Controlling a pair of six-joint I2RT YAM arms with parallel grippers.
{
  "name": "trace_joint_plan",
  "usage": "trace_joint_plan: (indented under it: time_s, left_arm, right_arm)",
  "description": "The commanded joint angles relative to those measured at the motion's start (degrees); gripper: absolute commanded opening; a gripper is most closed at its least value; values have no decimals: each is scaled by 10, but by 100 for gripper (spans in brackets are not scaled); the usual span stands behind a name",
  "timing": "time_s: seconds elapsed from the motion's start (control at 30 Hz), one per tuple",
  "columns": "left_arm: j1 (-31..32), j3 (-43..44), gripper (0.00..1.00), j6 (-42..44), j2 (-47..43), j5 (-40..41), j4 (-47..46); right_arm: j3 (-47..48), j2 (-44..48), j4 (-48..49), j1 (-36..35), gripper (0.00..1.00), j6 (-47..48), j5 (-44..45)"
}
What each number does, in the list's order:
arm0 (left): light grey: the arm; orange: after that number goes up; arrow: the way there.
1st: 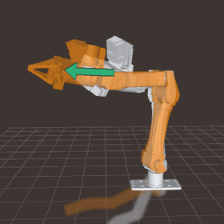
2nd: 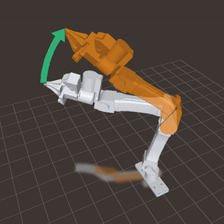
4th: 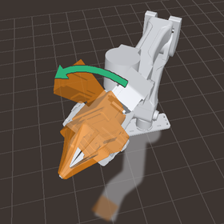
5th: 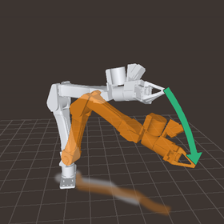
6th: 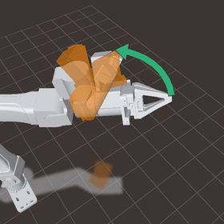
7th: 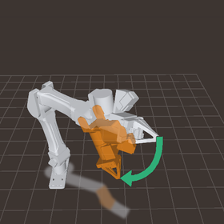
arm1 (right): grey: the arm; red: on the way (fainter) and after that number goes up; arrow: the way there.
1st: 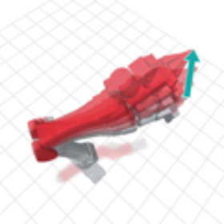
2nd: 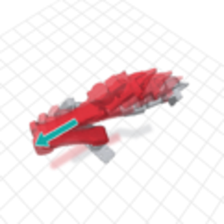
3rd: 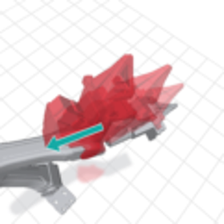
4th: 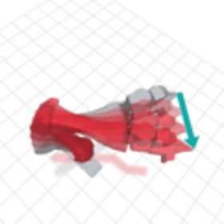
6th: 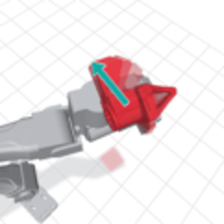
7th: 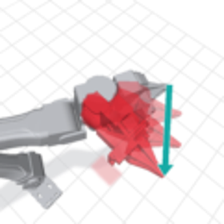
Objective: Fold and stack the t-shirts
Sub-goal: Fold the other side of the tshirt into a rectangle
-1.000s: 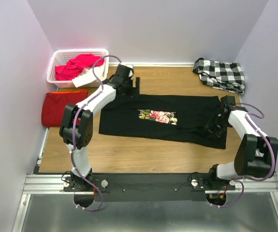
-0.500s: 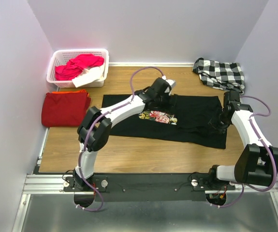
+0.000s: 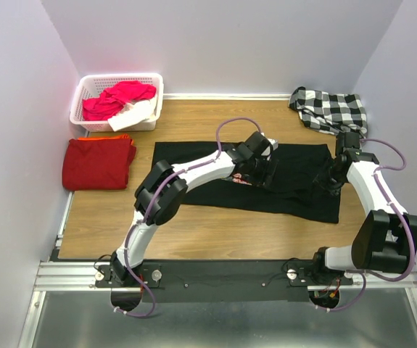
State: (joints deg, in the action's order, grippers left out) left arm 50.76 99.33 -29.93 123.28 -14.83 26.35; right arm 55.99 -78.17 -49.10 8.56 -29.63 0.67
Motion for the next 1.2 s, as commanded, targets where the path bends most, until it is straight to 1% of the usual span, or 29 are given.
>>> trace_joint_plan:
  time_s: [0.0,0.27,0.57,0.73,0.93,1.0,1.1,1.13,1.17]
  left_arm:
    - [4,17,74,-26,27,-16,17]
    - [4,39,72,-42,52,-39,-2]
    - [4,68,71,-50,74,-40,0]
    - [4,78,65,-57,95,-31,4]
    - [4,79,61,-58,107,-18,12]
    - [5,75,59,-57,108,-16,12]
    - [4,68,47,-58,108,-14,12]
    - [4,67,37,-58,107,-8,15]
    - [4,63,31,-58,105,-5,17]
  right_arm:
    - [-6,-2,16,-3,42,11,13]
    - [-11,-1,19,-3,42,11,7]
    - [-13,-2,22,-3,42,12,6]
    - [-15,1,22,-3,42,12,7]
    - [-16,6,23,-3,42,12,7]
    - [-16,7,22,-3,42,12,9]
    - [-17,6,23,-3,42,12,9]
    - [-17,7,23,-3,41,12,8]
    - [-18,7,22,-3,41,12,9]
